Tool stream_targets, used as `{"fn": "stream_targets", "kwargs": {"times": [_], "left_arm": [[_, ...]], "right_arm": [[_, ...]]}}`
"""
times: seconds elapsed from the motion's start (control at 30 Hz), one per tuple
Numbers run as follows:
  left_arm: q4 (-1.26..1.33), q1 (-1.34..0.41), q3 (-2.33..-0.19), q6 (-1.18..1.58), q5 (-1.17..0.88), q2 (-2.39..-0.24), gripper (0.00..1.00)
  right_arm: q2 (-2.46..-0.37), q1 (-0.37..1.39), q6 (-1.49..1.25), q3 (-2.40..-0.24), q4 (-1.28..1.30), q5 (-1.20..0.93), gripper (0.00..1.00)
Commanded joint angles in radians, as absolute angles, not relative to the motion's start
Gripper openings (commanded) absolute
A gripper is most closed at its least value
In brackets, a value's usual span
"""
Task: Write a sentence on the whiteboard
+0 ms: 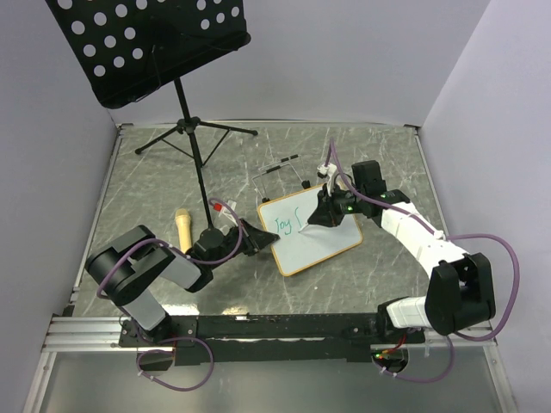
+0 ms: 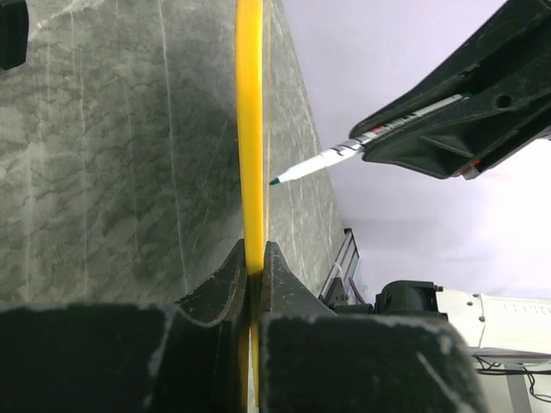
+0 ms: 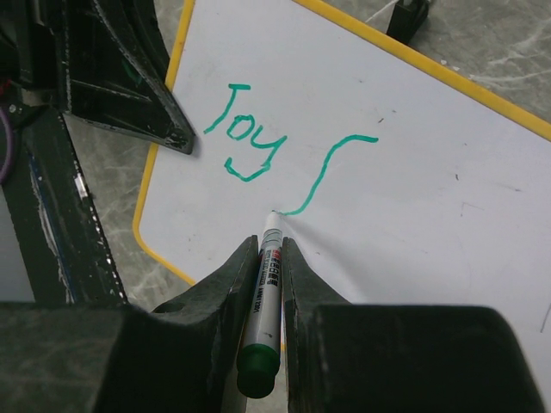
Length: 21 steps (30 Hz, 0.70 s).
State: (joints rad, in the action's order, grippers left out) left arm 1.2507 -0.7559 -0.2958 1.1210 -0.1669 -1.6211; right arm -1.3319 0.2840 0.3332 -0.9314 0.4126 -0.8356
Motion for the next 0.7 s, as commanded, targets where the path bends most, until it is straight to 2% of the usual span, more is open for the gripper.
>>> {"fn": "stream_targets", "kwargs": {"times": [0.0,0.17,0.67], "left_arm": [[1.635,-0.752,-0.319,1.129,-0.183,-1.641,0.01],[1.66,-0.752,-0.307,1.135,-0.19,-1.654,0.01],[1.675,-0.753,-0.321,1.137,-0.229,-1.671,0.01]], "right_arm": [[-1.303,0.29,0.301,-0.979,0.347,-0.902,0.0],[-1.243,0.256,0.278,-0.956,0.298,-0.878,0.0],[-1.316,0.307,0.27,-0.966,0.259,-0.767,0.0]]}}
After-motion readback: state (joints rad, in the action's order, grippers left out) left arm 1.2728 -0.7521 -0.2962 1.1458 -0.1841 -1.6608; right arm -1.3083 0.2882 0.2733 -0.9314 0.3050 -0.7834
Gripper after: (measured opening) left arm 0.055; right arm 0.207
